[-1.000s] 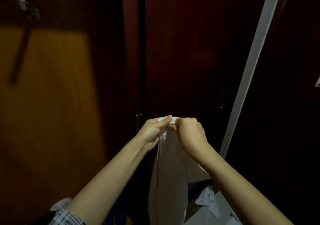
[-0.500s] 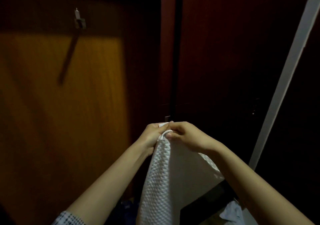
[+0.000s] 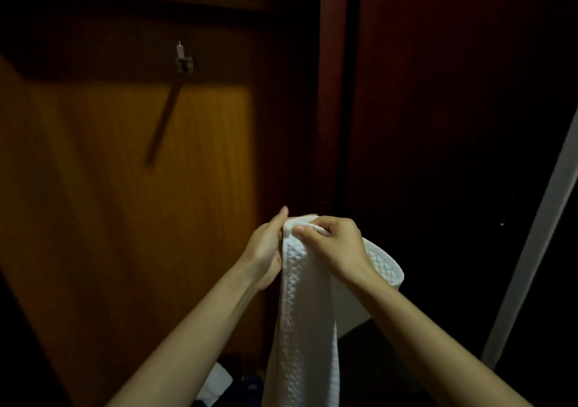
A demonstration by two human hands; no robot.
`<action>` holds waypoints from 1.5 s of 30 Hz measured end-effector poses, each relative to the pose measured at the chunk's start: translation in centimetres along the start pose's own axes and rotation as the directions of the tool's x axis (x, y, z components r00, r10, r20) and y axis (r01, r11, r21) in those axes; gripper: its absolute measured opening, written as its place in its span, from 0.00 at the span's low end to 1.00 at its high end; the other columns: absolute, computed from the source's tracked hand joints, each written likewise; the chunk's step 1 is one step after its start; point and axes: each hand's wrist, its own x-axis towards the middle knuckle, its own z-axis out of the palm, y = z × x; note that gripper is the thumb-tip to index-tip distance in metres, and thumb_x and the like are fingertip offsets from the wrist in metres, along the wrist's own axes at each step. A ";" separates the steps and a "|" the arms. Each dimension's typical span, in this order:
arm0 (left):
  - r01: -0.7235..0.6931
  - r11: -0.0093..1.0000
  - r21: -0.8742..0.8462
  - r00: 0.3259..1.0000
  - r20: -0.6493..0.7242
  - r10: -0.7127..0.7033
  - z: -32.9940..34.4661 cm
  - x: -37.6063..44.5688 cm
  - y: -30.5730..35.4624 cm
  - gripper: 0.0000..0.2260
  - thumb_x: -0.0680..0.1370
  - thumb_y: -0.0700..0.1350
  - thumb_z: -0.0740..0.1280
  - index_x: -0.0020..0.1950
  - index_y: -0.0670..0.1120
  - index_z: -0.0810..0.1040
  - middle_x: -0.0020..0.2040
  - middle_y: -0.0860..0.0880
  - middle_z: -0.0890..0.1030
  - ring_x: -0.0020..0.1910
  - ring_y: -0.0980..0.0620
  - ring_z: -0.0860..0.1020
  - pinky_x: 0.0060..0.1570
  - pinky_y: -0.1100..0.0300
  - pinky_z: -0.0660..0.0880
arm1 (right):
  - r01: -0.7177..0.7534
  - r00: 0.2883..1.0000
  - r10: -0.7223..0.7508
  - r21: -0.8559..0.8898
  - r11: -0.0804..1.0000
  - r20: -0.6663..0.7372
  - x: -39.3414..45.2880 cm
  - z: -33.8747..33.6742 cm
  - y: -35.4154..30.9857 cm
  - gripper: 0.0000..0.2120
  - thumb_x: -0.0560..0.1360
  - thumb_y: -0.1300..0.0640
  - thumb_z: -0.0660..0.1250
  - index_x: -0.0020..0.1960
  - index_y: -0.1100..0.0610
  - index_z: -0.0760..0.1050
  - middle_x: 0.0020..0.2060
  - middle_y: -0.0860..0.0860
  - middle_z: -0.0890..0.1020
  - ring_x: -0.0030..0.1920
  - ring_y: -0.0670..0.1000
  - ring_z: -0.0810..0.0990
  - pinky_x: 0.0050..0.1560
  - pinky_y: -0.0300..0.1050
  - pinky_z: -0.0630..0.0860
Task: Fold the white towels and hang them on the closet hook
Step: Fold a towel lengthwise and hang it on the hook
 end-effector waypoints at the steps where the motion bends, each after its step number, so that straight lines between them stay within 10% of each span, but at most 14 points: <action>1: 0.002 1.000 -0.025 1.000 0.001 -0.001 -0.1 0.0 0.2 0.25 0.82 0.55 0.51 0.49 0.43 0.85 0.51 0.40 0.83 0.50 0.47 0.82 0.46 0.58 0.79 | -0.007 1.000 0.006 0.015 1.000 0.005 0.2 0.0 -0.2 0.12 0.71 0.54 0.71 0.37 0.63 0.80 0.26 0.50 0.75 0.29 0.43 0.70 0.28 0.37 0.65; 10: -0.078 0.995 0.060 0.993 0.092 0.072 -0.5 0.4 1.8 0.24 0.74 0.54 0.62 0.65 0.41 0.74 0.57 0.42 0.81 0.57 0.49 0.80 0.57 0.58 0.76 | -0.015 0.999 0.009 0.127 0.992 0.046 2.3 -0.3 -0.8 0.12 0.72 0.55 0.71 0.39 0.65 0.81 0.30 0.55 0.76 0.33 0.48 0.72 0.35 0.43 0.67; 20: -0.235 0.891 0.389 0.963 -0.035 0.269 -0.8 1.8 1.8 0.11 0.82 0.43 0.56 0.55 0.41 0.76 0.49 0.43 0.81 0.47 0.50 0.80 0.48 0.63 0.77 | -0.183 0.981 0.156 0.301 0.936 0.112 5.0 0.3 -0.9 0.20 0.77 0.54 0.65 0.38 0.72 0.76 0.31 0.71 0.70 0.33 0.52 0.68 0.32 0.42 0.62; 30: -0.283 0.821 0.496 0.893 -0.175 0.414 -3.1 3.0 2.1 0.11 0.82 0.40 0.56 0.47 0.41 0.77 0.41 0.46 0.81 0.36 0.59 0.80 0.38 0.67 0.76 | 0.070 0.935 -0.100 0.099 0.993 0.339 6.4 0.2 -0.2 0.09 0.75 0.53 0.68 0.44 0.59 0.82 0.37 0.51 0.82 0.39 0.45 0.78 0.43 0.42 0.72; 45: -0.302 0.852 0.427 0.831 -0.320 0.455 -8.1 -0.7 3.1 0.13 0.82 0.42 0.54 0.44 0.43 0.76 0.32 0.52 0.82 0.31 0.59 0.79 0.32 0.68 0.75 | 0.337 0.836 -0.157 -0.266 0.903 0.526 6.7 0.2 3.5 0.17 0.67 0.43 0.73 0.35 0.58 0.80 0.25 0.46 0.74 0.26 0.40 0.71 0.27 0.34 0.63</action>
